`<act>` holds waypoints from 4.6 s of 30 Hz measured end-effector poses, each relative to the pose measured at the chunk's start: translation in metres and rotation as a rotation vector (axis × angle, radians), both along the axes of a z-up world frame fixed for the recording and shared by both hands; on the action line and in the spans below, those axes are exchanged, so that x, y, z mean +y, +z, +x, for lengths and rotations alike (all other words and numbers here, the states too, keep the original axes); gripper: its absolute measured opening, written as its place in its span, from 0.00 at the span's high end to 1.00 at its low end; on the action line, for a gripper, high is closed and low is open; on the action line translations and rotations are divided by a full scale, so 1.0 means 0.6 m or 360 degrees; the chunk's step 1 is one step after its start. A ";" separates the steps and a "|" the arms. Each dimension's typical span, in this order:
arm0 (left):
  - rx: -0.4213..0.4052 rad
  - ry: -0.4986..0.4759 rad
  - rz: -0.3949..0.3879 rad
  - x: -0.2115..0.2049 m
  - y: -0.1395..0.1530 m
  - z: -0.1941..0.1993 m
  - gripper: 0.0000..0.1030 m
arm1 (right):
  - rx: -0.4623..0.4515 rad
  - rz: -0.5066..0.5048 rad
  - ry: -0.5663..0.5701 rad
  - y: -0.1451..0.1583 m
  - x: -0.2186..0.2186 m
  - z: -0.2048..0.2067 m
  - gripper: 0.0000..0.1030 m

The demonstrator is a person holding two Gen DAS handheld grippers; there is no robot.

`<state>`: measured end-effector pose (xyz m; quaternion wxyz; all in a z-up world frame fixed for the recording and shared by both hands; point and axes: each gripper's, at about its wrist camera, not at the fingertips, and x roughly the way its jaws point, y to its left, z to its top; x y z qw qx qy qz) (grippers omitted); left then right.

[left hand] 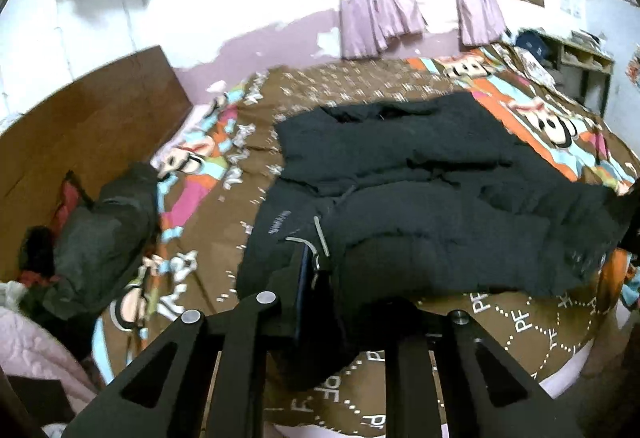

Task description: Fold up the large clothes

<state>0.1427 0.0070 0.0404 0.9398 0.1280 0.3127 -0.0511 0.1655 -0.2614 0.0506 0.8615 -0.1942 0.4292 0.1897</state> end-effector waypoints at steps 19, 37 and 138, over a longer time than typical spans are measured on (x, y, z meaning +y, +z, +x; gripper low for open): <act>-0.0139 -0.0167 -0.0064 0.015 0.135 -0.109 0.91 | -0.0384 0.0133 -0.0032 0.222 -0.017 -0.095 0.94; -0.0203 -0.0077 0.0080 -0.008 0.108 0.252 0.91 | -0.0463 -0.0035 -0.0265 0.161 -0.002 0.263 0.93; -0.0087 -0.0137 -0.0836 0.067 -0.091 0.482 0.01 | -0.0260 0.0600 -0.0416 -0.135 -0.019 0.510 0.00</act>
